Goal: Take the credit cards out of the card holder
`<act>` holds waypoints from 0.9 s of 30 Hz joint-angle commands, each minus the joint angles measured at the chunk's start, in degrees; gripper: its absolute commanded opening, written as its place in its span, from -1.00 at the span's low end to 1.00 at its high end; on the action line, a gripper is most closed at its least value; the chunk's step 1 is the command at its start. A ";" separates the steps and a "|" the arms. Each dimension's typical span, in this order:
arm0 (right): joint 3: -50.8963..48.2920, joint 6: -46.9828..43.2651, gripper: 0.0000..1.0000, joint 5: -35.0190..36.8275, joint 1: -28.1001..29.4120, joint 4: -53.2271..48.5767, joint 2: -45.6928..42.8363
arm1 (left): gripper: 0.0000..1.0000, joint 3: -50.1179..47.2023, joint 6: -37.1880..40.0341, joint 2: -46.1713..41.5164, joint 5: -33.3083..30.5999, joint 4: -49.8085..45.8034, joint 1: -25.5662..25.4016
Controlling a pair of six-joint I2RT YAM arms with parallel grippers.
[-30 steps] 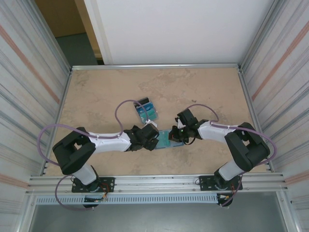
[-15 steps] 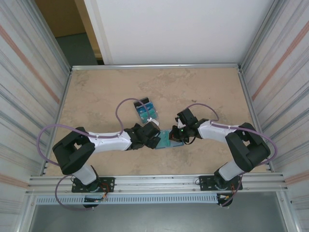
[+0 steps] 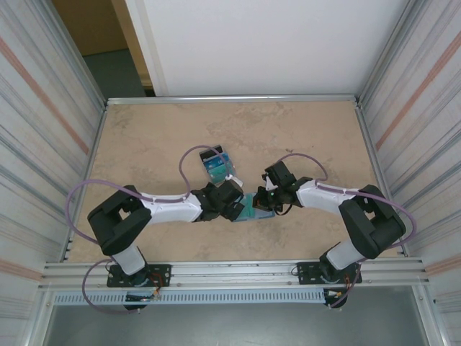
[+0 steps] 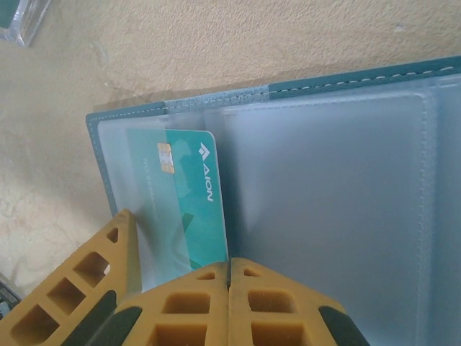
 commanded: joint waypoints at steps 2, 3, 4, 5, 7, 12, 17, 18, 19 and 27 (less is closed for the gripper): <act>0.13 -0.63 -0.97 -2.23 -1.24 1.46 -1.90 | 0.97 0.85 0.98 1.20 0.20 -1.25 -0.38; -0.59 -0.17 -0.92 -3.25 -1.55 2.93 -2.08 | 0.97 0.77 0.88 1.28 0.19 -1.40 -0.36; -1.48 0.58 -0.88 -4.72 -2.03 4.74 -2.18 | 0.97 0.77 0.89 1.24 0.12 -1.59 -0.30; -2.52 1.36 -0.84 -6.32 -2.62 6.84 -2.31 | 0.98 0.69 0.89 1.22 0.05 -1.85 -0.37; -4.44 2.78 -0.76 -9.13 -3.70 10.94 -2.41 | 0.97 0.56 0.80 1.22 0.11 -2.05 -0.36; -6.45 3.93 -0.66 -13.06 -4.40 16.01 -2.19 | 0.98 0.29 0.58 1.17 0.16 -2.57 -0.31; -6.55 3.82 -0.65 -13.31 -4.47 16.21 -1.49 | 0.98 0.06 0.19 1.27 0.34 -2.81 -0.38; -6.36 3.39 -0.65 -12.60 -4.45 15.13 -1.56 | 0.98 0.03 0.00 1.21 0.29 -2.93 -0.30; -5.95 2.54 -0.66 -11.72 -4.45 13.68 -1.80 | 0.97 -0.02 -0.07 1.17 0.32 -3.01 -0.34; -3.73 -2.02 -0.58 -6.29 -4.34 5.57 -3.07 | 0.97 0.15 -0.08 1.21 0.25 -3.13 -0.36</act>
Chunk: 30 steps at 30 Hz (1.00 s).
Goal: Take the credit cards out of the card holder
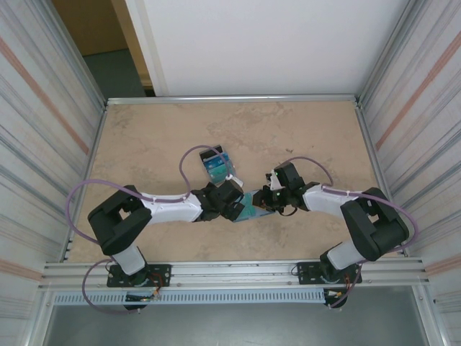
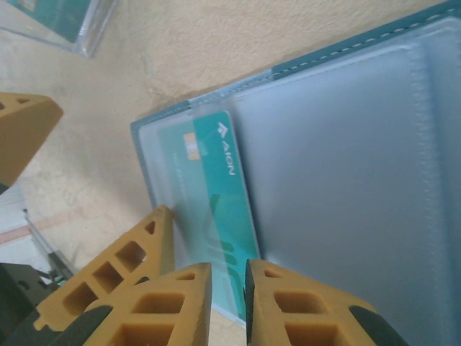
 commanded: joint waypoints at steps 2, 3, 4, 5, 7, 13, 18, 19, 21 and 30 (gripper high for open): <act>1.80 -2.95 -0.55 2.30 0.12 -3.84 -1.36 | 0.98 0.18 -0.23 1.27 0.30 -3.07 -0.33; 1.80 -2.94 -0.54 2.30 0.21 -3.71 -1.04 | 0.98 0.23 -0.23 1.33 0.32 -2.97 -0.33; 1.80 -2.99 -0.54 2.34 0.42 -3.52 -0.79 | 0.97 0.26 -0.23 1.39 0.28 -2.99 -0.34; 1.90 -3.02 -0.54 2.42 0.58 -3.38 -0.51 | 0.98 0.23 -0.23 1.41 0.27 -2.97 -0.36; 2.14 -3.13 -0.53 2.67 1.00 -3.22 0.08 | 0.98 0.21 -0.23 1.41 0.32 -3.02 -0.34; 2.66 -3.63 -0.53 3.37 1.40 -3.14 1.76 | 0.97 0.12 -0.16 1.40 0.07 -3.04 -0.37; 2.57 -3.81 -0.53 3.46 1.49 -2.97 2.85 | 0.98 -0.11 -0.27 1.51 0.07 -2.75 -0.37; 2.51 -3.76 -0.53 3.51 1.49 -2.88 2.85 | 0.98 -0.19 -0.23 1.52 0.09 -2.72 -0.34; 2.28 -3.75 -0.53 3.54 1.49 -2.78 3.10 | 0.97 -0.17 -0.23 1.68 0.12 -2.70 -0.30; 0.53 -2.10 -0.54 -1.58 1.41 2.36 2.84 | 0.98 -0.48 -0.22 2.69 0.12 -2.40 -0.36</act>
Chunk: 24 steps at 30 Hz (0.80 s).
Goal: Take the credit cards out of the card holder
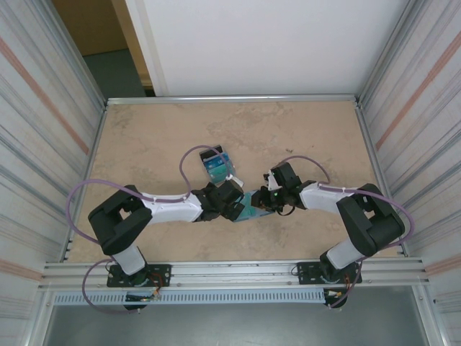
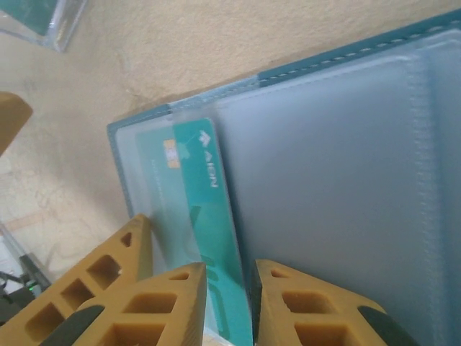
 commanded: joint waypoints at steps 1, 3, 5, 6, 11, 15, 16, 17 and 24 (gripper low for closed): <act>-1.03 0.09 -0.54 -3.19 0.24 2.71 0.37 | 0.98 -0.44 -0.12 2.57 0.11 -2.67 -0.31; -1.52 0.59 -0.55 -4.32 -0.02 4.06 0.25 | 0.98 -0.44 -0.11 2.87 0.12 -2.64 -0.40; -1.99 0.98 -0.57 -5.21 -0.28 5.26 0.17 | 0.97 -0.56 -0.16 3.11 0.07 -2.59 -0.34; -2.19 1.15 -0.57 -5.52 -0.52 5.70 0.08 | 0.97 -0.61 -0.14 3.19 0.07 -2.65 -0.37; -3.40 1.99 -0.62 -7.06 -1.59 8.34 0.23 | 0.97 -0.97 -0.12 3.33 -0.01 -2.76 -0.30; -4.25 2.94 -0.63 -8.51 -1.90 11.46 1.19 | 0.98 -1.01 -0.12 3.29 0.06 -2.81 -0.34; -4.47 3.19 -0.63 -8.93 -1.97 12.33 1.51 | 0.98 -0.93 -0.14 3.36 -0.01 -2.79 -0.31; -4.55 3.34 -0.63 -9.02 -1.95 12.87 1.78 | 0.97 -0.92 -0.12 3.40 0.05 -2.80 -0.35; -4.92 4.80 -0.65 -10.91 -2.09 17.37 4.74 | 0.98 -0.75 -0.21 3.51 0.20 -2.74 -0.38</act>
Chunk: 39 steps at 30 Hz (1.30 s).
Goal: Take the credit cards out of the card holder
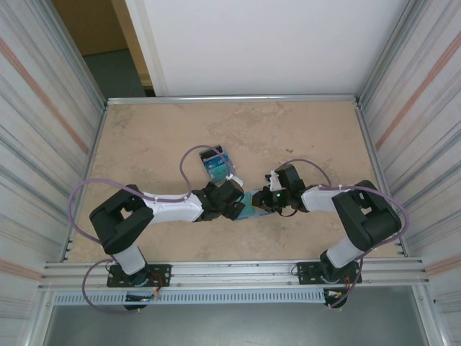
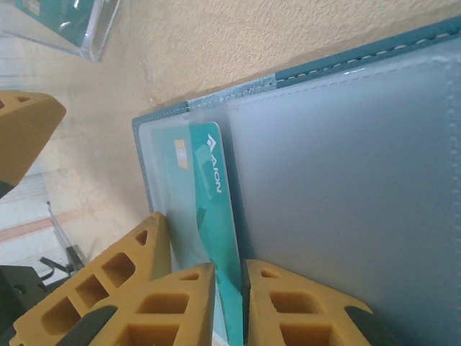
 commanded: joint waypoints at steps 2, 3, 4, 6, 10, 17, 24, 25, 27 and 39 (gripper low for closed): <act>-0.66 2.04 -0.66 -4.65 0.32 6.28 2.19 | 0.97 -0.94 -0.21 2.94 1.30 -3.85 -0.32; -0.66 2.29 -0.67 -5.01 0.27 6.81 2.49 | 0.97 -0.90 -0.21 2.88 1.25 -3.81 -0.33; -0.66 2.50 -0.67 -5.23 0.24 7.40 2.74 | 0.98 -0.98 -0.28 2.85 1.29 -3.84 -0.39; -0.74 2.92 -0.67 -5.68 0.27 8.52 3.18 | 0.98 -1.03 -0.21 2.80 1.32 -3.75 -0.39; -1.16 3.73 -0.66 -7.36 0.27 11.08 3.36 | 0.98 -0.88 -0.21 3.01 1.40 -3.86 -0.38; -1.46 3.02 -0.69 -6.81 0.27 9.50 1.77 | 0.98 -0.92 -0.30 3.00 1.24 -3.86 -0.33; -1.71 2.08 -0.69 -3.93 -0.84 5.45 0.37 | 0.98 -0.93 -0.37 2.83 0.79 -4.55 -0.40; -1.87 2.07 -0.70 -4.09 -1.11 5.46 0.30 | 0.98 -0.86 -0.37 2.82 0.80 -4.64 -0.35; -2.15 2.22 -0.72 -4.24 -1.56 5.56 -0.09 | 0.98 -0.93 -0.45 2.84 0.70 -4.95 -0.39; -2.64 1.47 -0.92 -4.61 -3.09 4.15 -1.46 | 0.97 -0.76 -0.47 2.74 -0.26 -5.95 -0.32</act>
